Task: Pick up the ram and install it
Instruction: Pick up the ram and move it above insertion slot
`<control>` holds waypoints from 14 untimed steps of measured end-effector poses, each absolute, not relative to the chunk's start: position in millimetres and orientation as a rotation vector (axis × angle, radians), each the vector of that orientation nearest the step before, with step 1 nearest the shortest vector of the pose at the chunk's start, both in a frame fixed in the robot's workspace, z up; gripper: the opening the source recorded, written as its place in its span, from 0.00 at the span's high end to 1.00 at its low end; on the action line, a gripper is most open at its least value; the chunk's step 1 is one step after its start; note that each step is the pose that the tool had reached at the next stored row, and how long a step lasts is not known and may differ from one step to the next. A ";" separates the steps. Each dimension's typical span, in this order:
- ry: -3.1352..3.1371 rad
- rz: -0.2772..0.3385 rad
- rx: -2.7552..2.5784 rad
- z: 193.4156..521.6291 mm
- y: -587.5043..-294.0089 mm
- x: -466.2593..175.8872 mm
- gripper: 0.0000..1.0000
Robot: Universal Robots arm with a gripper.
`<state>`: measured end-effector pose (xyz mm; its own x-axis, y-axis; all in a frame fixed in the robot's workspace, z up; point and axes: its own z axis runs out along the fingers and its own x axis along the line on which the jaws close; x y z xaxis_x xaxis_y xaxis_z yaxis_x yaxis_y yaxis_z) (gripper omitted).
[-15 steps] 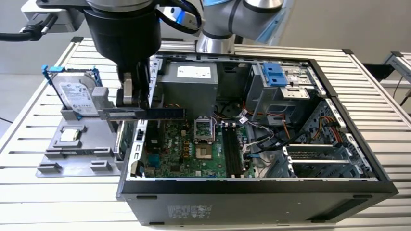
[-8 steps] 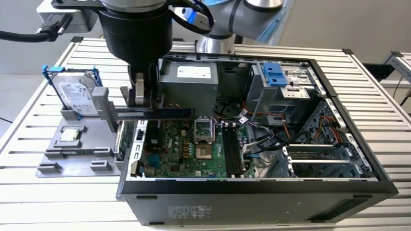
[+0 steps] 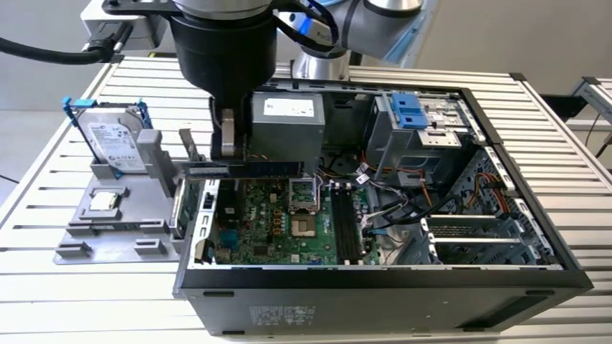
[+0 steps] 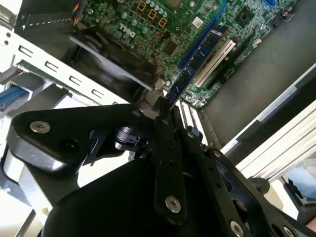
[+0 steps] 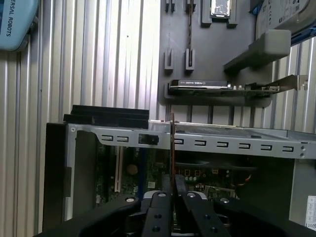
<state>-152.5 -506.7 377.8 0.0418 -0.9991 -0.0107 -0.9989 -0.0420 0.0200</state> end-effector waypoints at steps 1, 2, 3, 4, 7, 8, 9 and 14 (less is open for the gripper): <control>-2.169 -0.034 2.262 377.8 -506.7 -150.6 1.00; -2.169 -0.034 2.262 377.8 -506.7 -148.6 1.00; -2.169 -0.034 2.262 377.8 -506.7 -146.7 1.00; -2.169 -0.034 2.262 377.8 -506.7 -144.9 1.00; -2.169 -0.034 2.262 377.8 -506.7 -139.6 1.00; -2.169 -0.034 2.262 377.8 -506.7 -137.9 1.00; -2.169 -0.034 2.262 377.8 -506.7 -136.1 1.00; -2.169 -0.035 2.262 377.9 -506.7 -126.5 1.00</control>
